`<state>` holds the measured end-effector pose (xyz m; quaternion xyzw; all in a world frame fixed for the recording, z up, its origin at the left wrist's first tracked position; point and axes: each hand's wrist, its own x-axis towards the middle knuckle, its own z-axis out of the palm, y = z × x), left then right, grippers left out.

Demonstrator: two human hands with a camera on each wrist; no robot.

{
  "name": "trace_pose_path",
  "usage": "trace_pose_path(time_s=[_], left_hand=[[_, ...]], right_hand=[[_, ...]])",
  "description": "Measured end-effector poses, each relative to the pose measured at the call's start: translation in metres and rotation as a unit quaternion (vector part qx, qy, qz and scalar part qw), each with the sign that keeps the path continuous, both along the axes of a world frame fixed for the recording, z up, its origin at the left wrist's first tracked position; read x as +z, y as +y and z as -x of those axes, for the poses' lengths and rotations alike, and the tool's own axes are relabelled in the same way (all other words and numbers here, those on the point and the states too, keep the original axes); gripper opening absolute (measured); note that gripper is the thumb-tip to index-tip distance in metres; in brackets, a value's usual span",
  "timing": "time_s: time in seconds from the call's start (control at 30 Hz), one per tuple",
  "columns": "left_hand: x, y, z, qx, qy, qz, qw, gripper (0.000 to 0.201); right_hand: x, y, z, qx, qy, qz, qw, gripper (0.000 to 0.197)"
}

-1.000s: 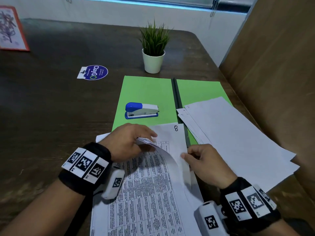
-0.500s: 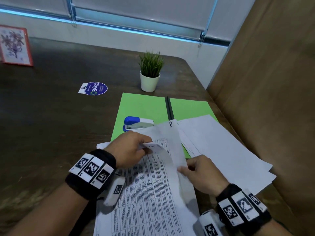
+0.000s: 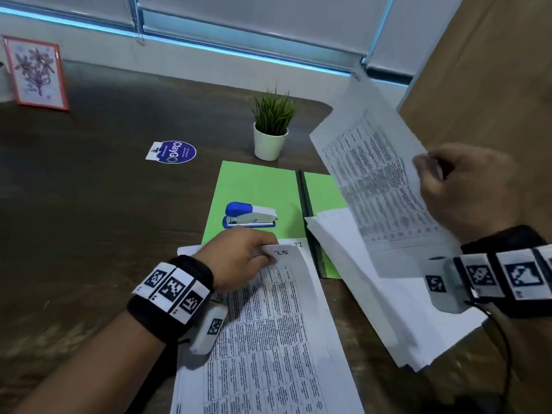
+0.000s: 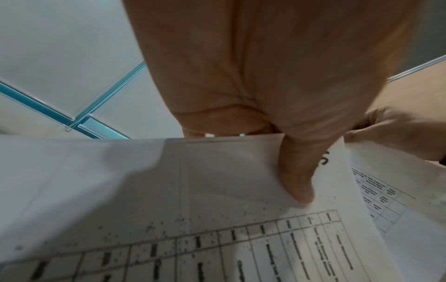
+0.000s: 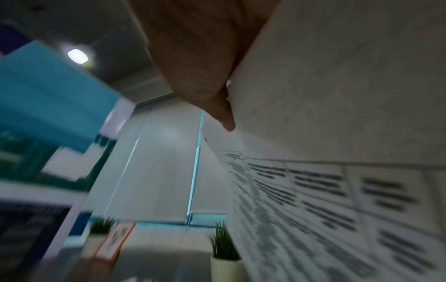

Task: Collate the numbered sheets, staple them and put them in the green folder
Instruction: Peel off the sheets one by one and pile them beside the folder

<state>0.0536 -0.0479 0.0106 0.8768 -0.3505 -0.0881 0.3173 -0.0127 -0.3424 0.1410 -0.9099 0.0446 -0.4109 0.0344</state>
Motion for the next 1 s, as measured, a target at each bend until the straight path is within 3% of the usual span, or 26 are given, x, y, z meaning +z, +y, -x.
trace_pose_path(time_s=[0.1,0.23,0.3,0.4,0.5,0.57,0.63,0.7,0.77,0.83,1.0], left_hand=[[-0.002,0.000,-0.001,0.001,0.020,-0.005,1.000,0.013],[-0.005,0.002,0.001,-0.034,0.063,-0.028,0.997,0.010],[-0.007,0.002,0.002,-0.052,0.097,-0.020,0.994,0.010],[-0.009,0.004,0.001,-0.066,0.126,-0.001,0.990,0.013],[-0.011,0.006,-0.002,-0.061,0.117,-0.006,0.991,0.016],[-0.017,0.007,-0.006,-0.040,0.098,-0.024,0.994,0.016],[-0.025,0.007,-0.010,-0.026,0.090,-0.039,0.995,0.017],[-0.031,0.007,-0.012,-0.024,0.083,-0.043,0.995,0.020],[-0.034,0.008,-0.014,-0.022,0.083,-0.042,0.995,0.022],[-0.036,0.010,-0.016,-0.023,0.086,-0.038,0.995,0.024],[-0.036,0.010,-0.017,-0.028,0.092,-0.035,0.995,0.026]], right_hand=[[-0.023,0.012,-0.001,-0.031,0.074,0.102,0.992,0.019],[-0.080,0.027,-0.011,-0.081,0.250,0.146,0.954,0.019],[-0.110,0.030,-0.016,-0.092,0.347,0.156,0.920,0.009],[-0.142,0.021,-0.023,-0.115,0.467,0.129,0.867,0.016],[-0.153,0.017,-0.023,-0.145,0.501,0.074,0.850,0.040],[-0.154,0.023,-0.023,-0.155,0.480,0.059,0.861,0.058],[-0.151,0.037,-0.024,-0.119,0.423,0.034,0.898,0.055],[-0.151,0.053,-0.030,-0.027,0.407,-0.007,0.913,0.042],[-0.156,0.067,-0.041,0.069,0.429,-0.072,0.898,0.034],[-0.160,0.078,-0.052,0.116,0.472,-0.091,0.869,0.049],[-0.169,0.083,-0.068,0.105,0.532,-0.047,0.839,0.054]])
